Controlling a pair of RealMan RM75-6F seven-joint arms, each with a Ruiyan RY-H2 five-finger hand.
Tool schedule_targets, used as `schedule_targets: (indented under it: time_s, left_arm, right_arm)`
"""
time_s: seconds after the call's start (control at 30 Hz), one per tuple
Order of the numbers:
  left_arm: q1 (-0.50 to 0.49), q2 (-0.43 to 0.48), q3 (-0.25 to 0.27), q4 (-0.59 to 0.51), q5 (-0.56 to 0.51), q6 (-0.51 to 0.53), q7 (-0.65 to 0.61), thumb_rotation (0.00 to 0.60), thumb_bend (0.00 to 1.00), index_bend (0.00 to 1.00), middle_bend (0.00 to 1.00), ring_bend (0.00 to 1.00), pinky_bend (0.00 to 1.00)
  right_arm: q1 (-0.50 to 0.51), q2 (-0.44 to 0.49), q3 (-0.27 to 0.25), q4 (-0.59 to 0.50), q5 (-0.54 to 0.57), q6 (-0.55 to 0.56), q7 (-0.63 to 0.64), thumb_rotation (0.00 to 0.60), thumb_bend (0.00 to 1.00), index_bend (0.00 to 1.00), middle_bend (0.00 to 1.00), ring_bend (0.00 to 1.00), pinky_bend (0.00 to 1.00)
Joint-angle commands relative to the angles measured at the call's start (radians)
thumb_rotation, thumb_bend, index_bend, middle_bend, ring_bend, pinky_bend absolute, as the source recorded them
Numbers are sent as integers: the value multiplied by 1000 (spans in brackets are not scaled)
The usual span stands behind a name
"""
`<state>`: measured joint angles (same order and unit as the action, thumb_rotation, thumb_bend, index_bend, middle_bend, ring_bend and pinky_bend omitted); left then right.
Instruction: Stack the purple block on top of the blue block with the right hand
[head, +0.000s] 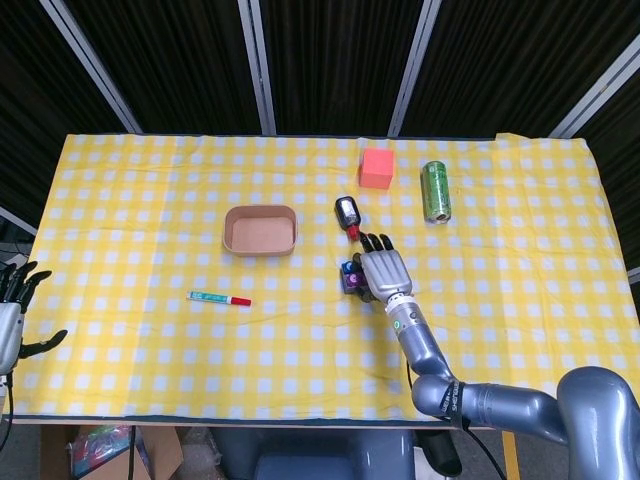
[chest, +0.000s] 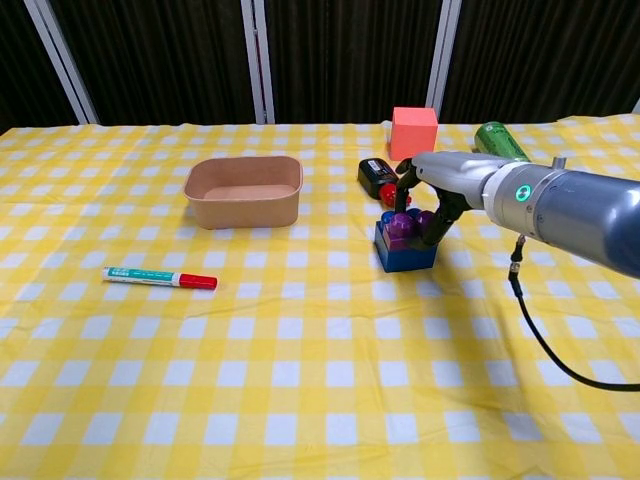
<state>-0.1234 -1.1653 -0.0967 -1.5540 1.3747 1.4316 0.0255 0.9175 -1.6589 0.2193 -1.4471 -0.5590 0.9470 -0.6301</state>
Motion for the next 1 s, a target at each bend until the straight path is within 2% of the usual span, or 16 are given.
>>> schedule_targets:
  time_s: [0.03,0.4,0.5,0.57,0.63,0.7,0.77,0.8,1.0]
  left_arm:
    - [0,0,0,-1,1,1,0,600,182,170,67,0,52]
    - [-1,0,0,-3,1,-1,4,600,182,170,67,0,52]
    - [-2,-1,0,-4,1,-2,6,600,182,170,67,0,52]
    - [-2,-1,0,-4,1,-2,7,600,181,170,67,0,52]
    - [-2,-1,0,-5,1,-2,7,600,182,170,66,0,52]
    - [-2,-2,1,-5,1,-2,8,600,182,170,67,0,52]
    - [-2,-1,1,-5,0,-3,8,600,182,170,67,0,52]
    - [-2,-1,0,-6,0,-3,9,600,182,170,67,0,52]
    - [-2,-1,1,-7,-3,-5,10,600,182,170,67,0,52]
  right_arm:
    - [2,4,-7,8,8,-14,1,600,570,648,0,0,0]
    - [5,23,-23,16,15,-42,14,600,583,648,0,0,0]
    - [5,40,-26,-4,4,-47,21,600,626,634,0,0,0]
    - [4,49,-27,-15,1,-51,24,600,666,569,0,0,0]
    - [4,63,-28,-32,-3,-58,31,600,701,416,0,0,0]
    - [3,75,-28,-47,0,-68,40,600,715,205,0,0,0]
    - [4,87,-29,-59,7,-77,47,600,719,58,0,0,0]
    - [6,93,-31,-66,14,-83,46,600,722,16,0,0,0]
    - [26,116,-47,-87,53,-89,27,600,733,0,0,0,0]
